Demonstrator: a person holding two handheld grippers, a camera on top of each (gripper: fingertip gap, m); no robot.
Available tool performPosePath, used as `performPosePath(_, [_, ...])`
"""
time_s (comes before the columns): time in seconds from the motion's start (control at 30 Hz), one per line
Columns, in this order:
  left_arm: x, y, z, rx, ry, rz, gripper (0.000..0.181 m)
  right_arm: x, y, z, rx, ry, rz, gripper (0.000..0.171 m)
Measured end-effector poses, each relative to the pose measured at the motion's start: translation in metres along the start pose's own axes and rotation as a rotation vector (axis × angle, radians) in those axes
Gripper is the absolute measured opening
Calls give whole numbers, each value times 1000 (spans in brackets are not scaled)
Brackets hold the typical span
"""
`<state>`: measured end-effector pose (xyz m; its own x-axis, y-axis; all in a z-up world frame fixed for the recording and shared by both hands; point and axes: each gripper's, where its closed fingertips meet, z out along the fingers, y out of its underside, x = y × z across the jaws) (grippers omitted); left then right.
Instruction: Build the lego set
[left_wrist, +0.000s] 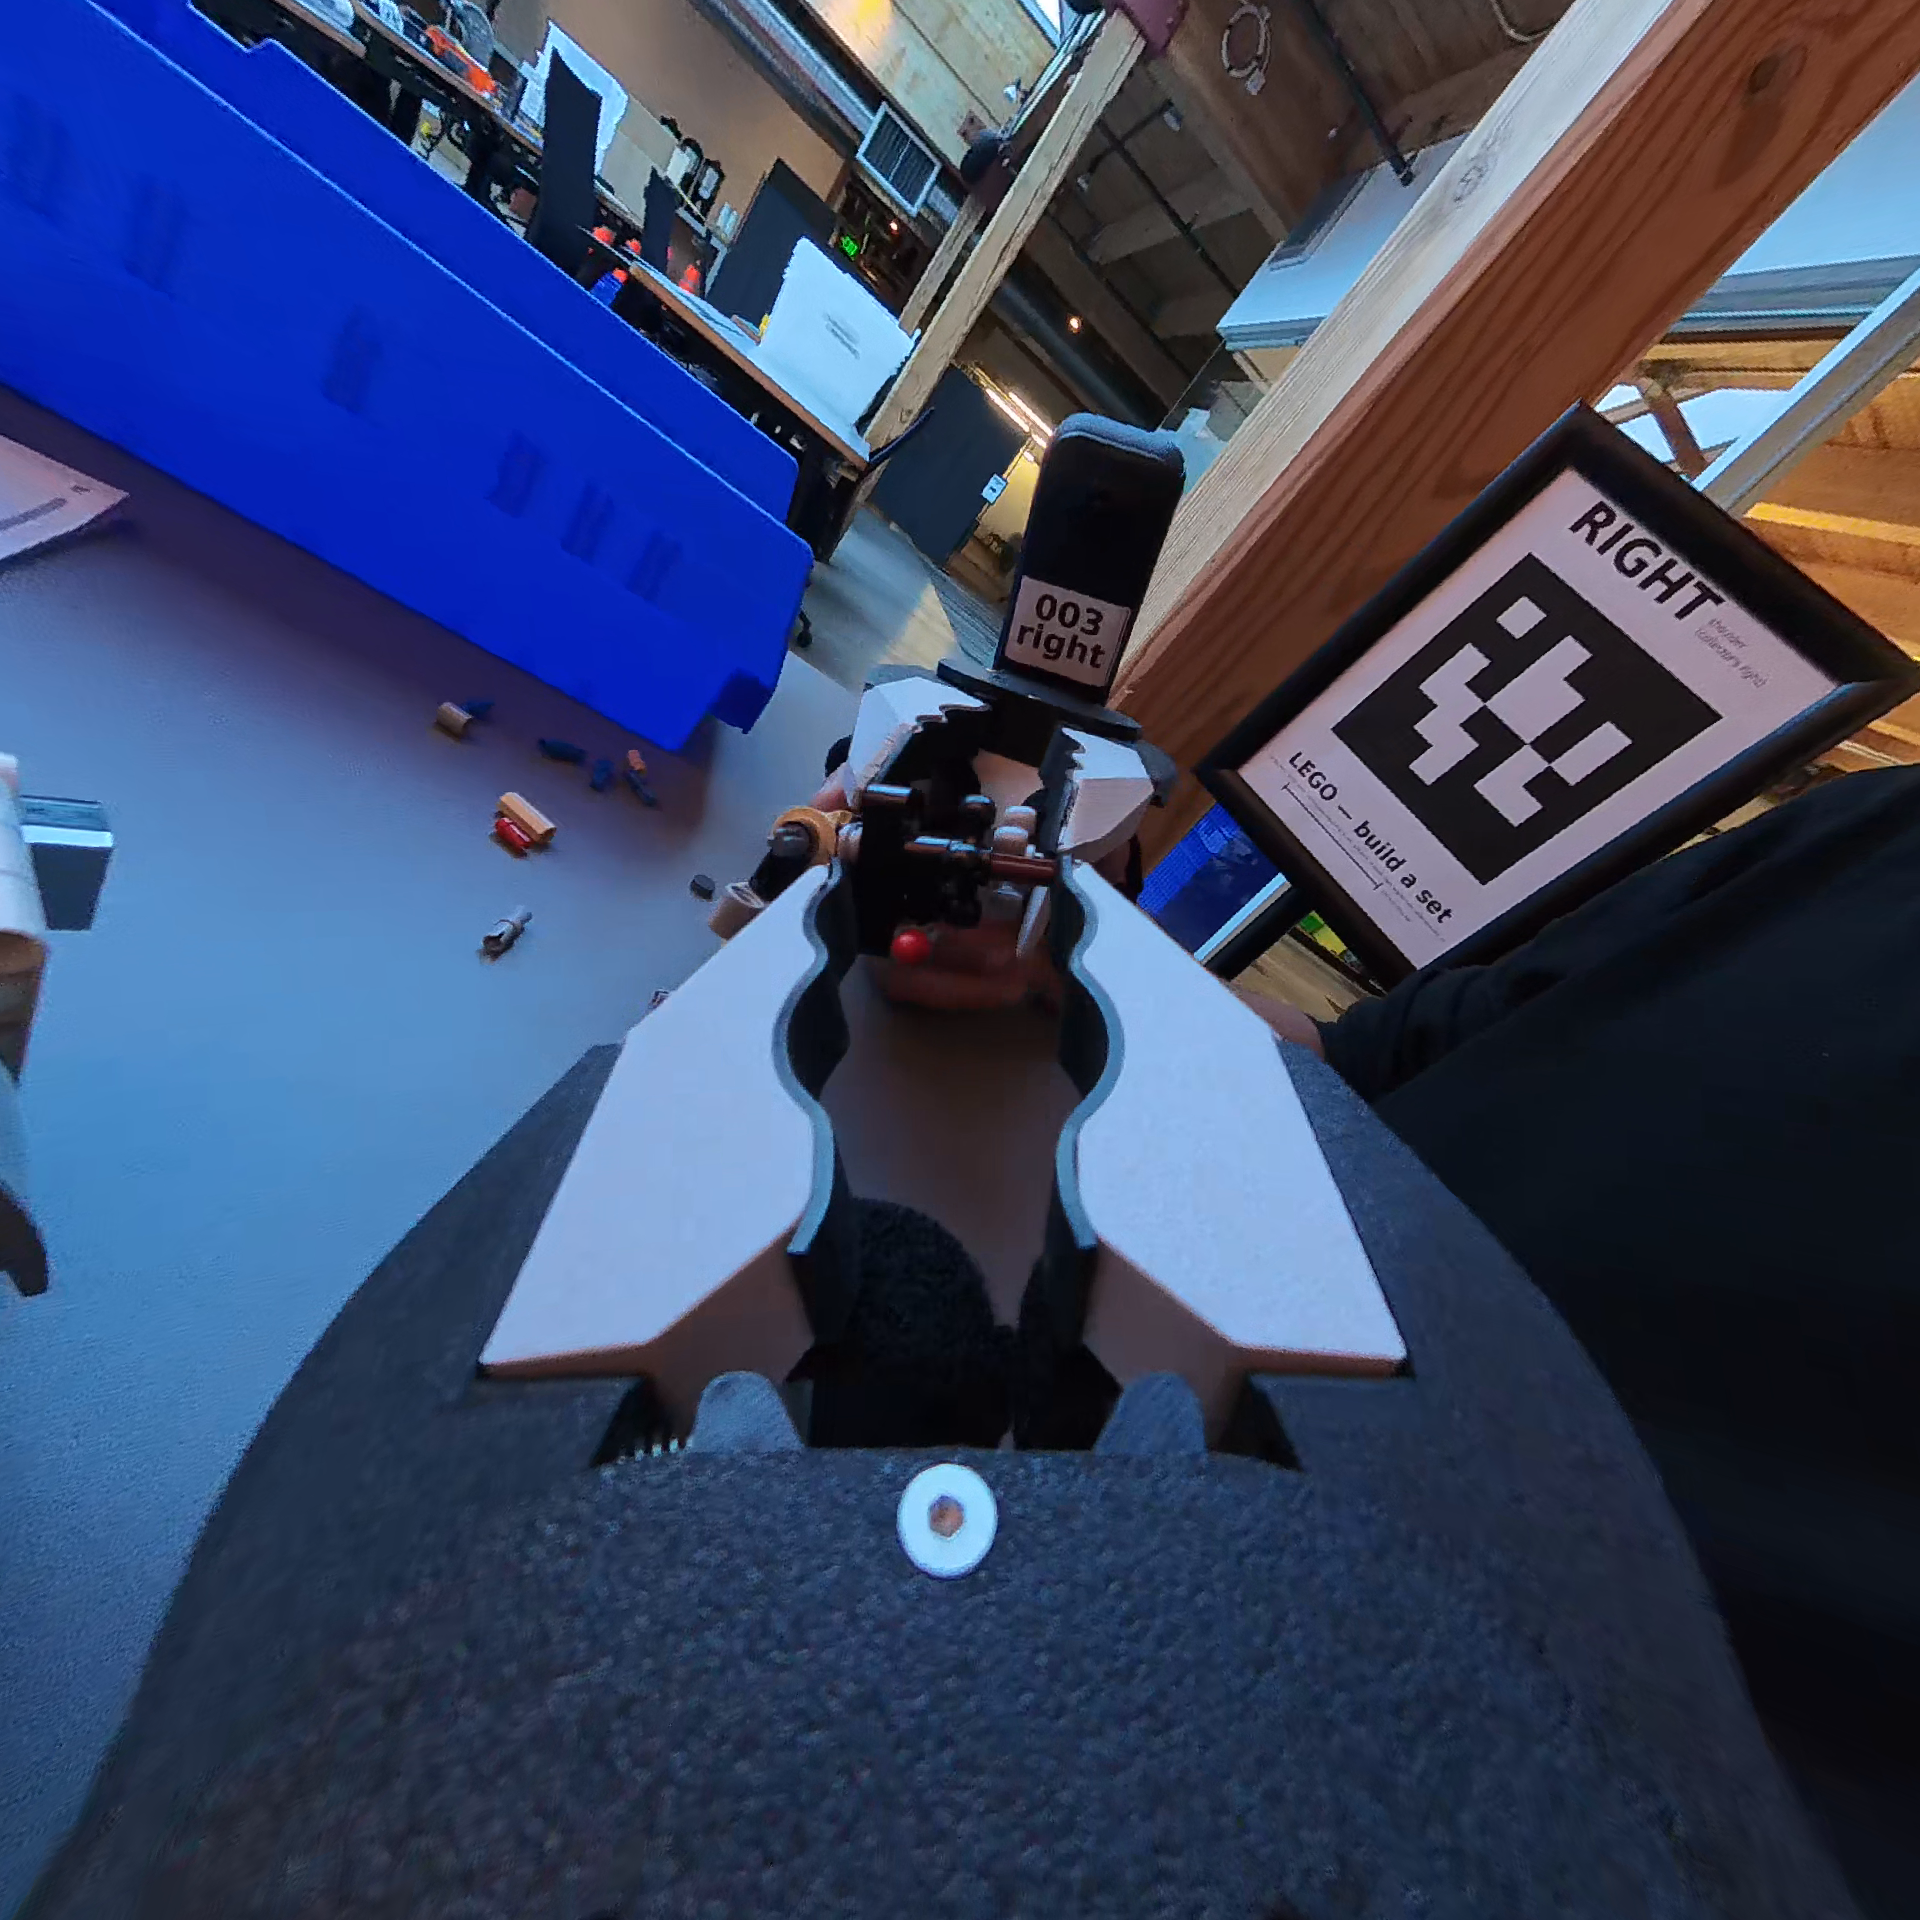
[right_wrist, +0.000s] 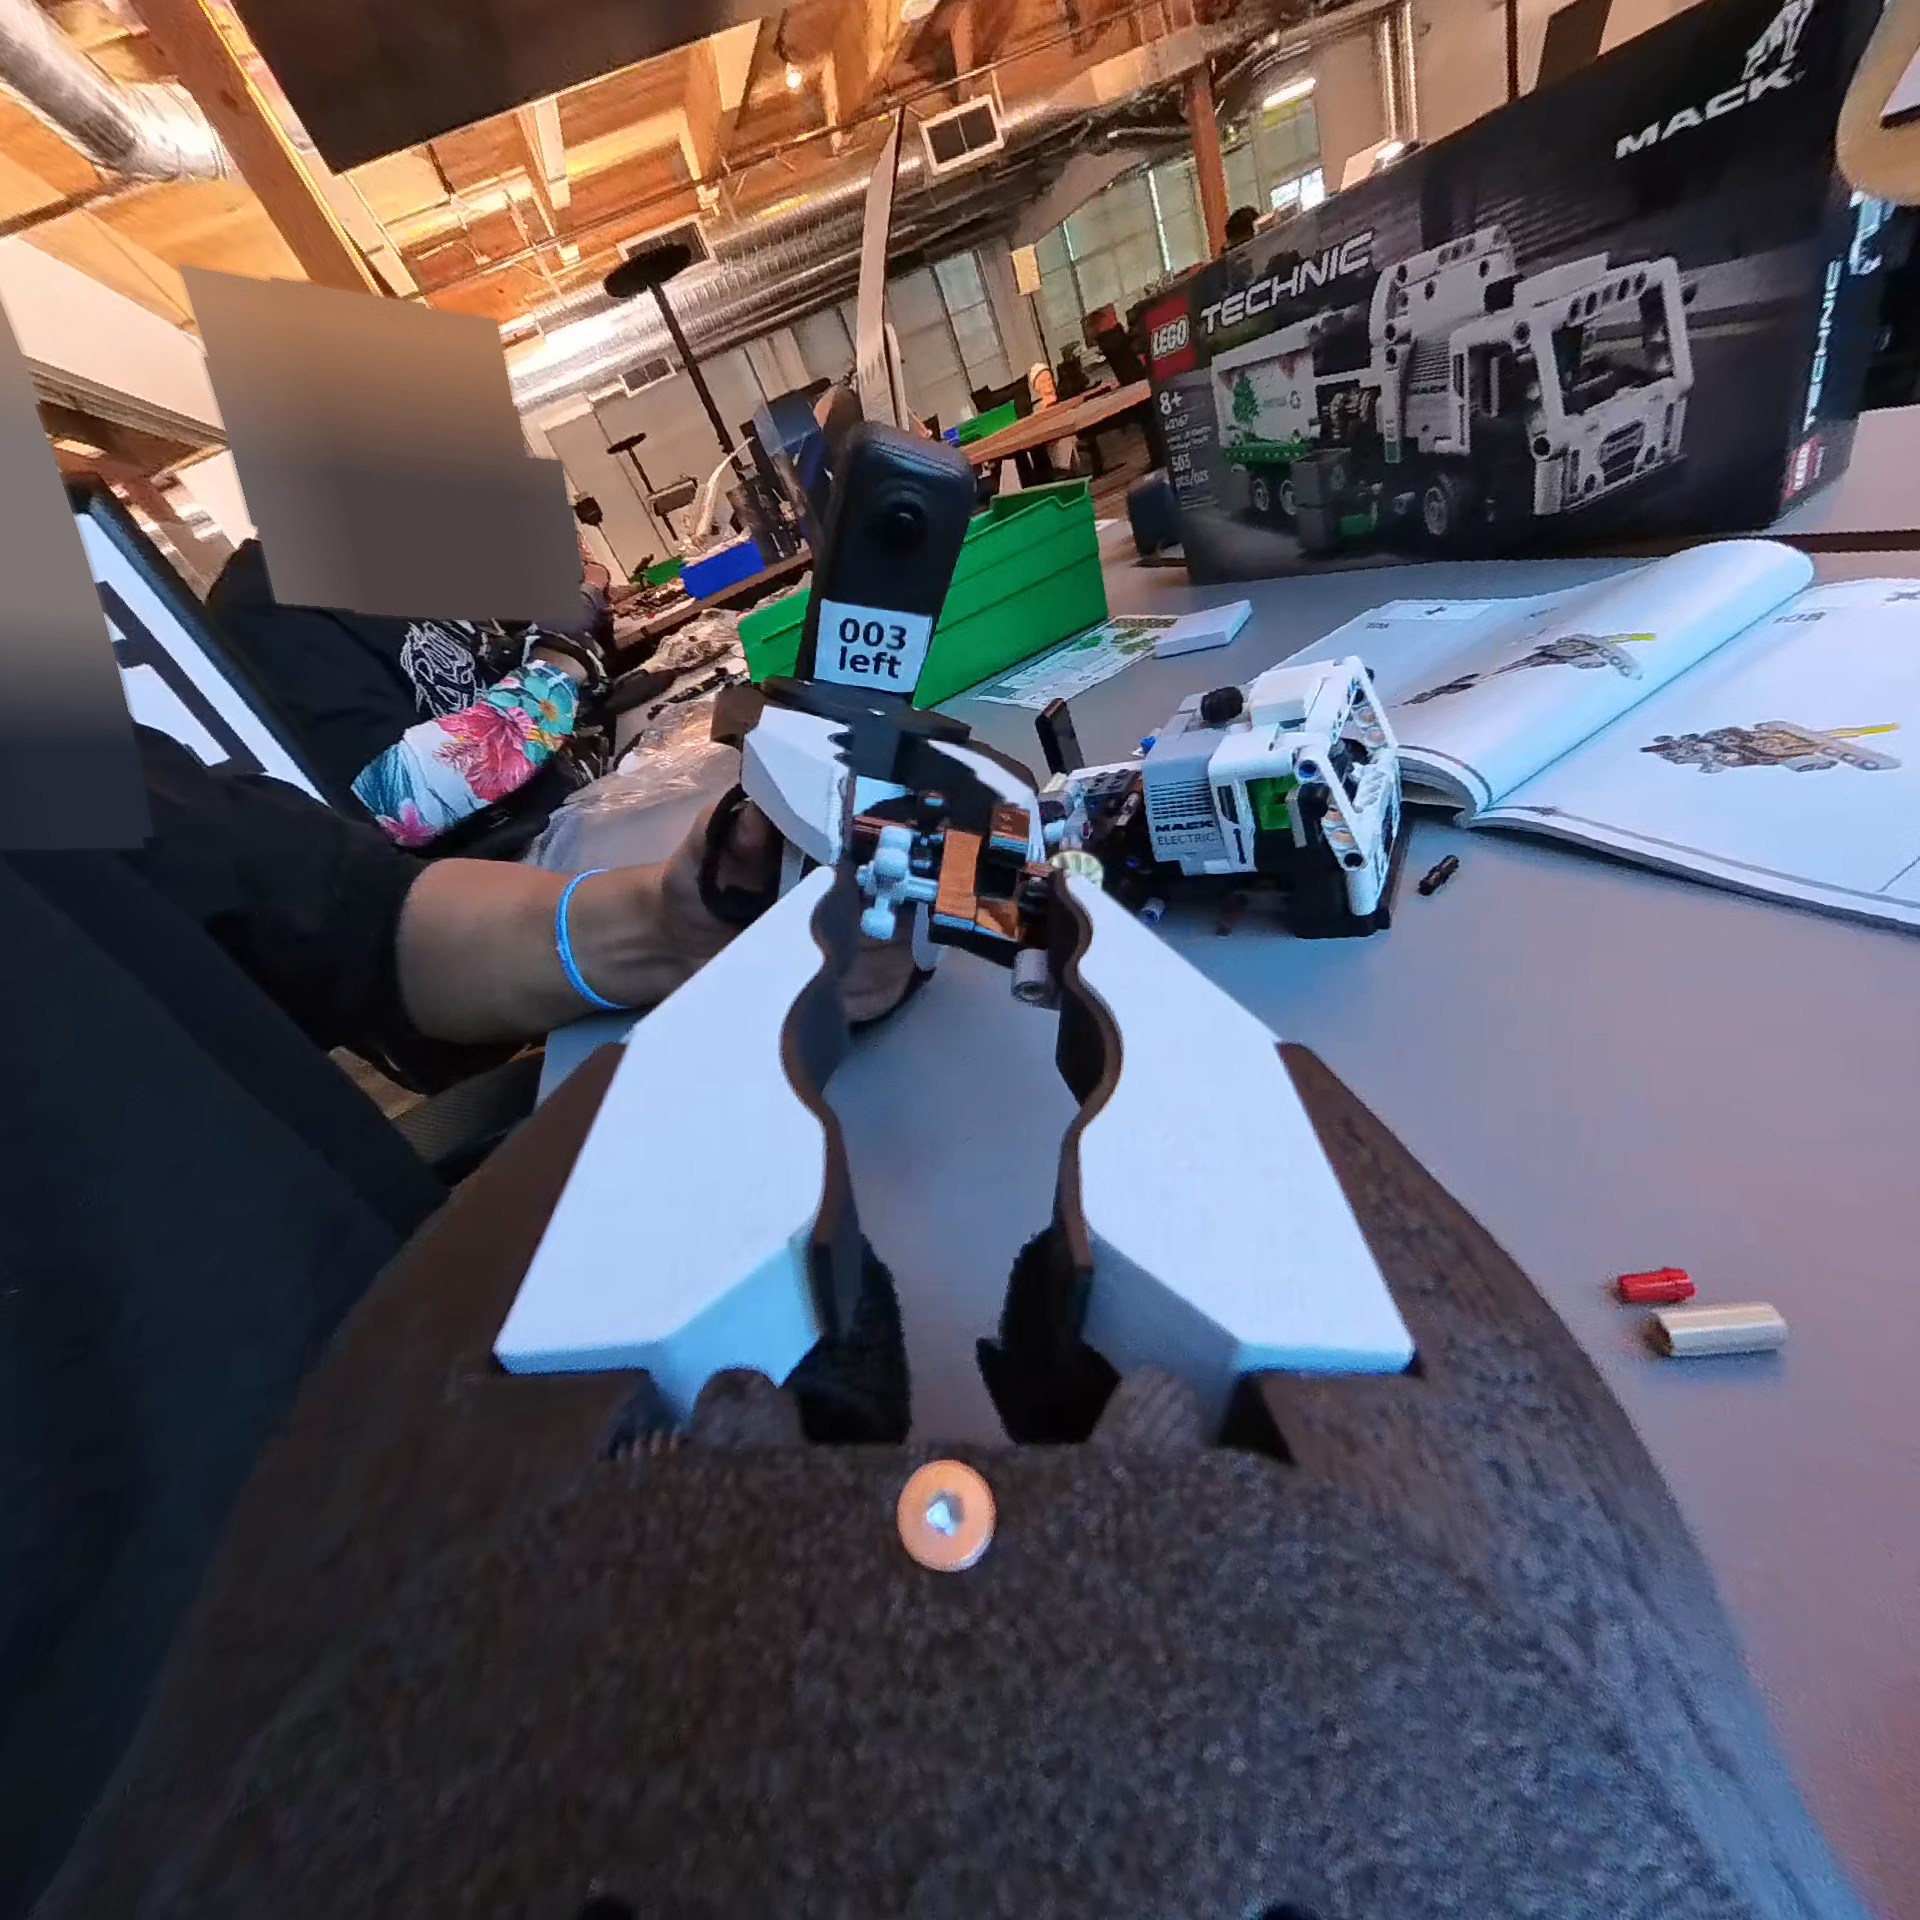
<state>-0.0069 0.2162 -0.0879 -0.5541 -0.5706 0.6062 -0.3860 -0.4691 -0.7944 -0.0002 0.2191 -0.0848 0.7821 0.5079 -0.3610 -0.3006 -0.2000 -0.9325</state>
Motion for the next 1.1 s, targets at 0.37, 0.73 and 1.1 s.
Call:
performPosePath(0.37, [3,-5,0,44,-4,10,34,0,-9,0,60,-23,106,32])
performPosePath(0.73, [-3,-15,-3,138,3,-87,34,2,-17,1,114,8,67,16])
performPosePath(1.1, [-7,-11,-1,114,-48,-55,34,0,-15,3,100,19,11,8])
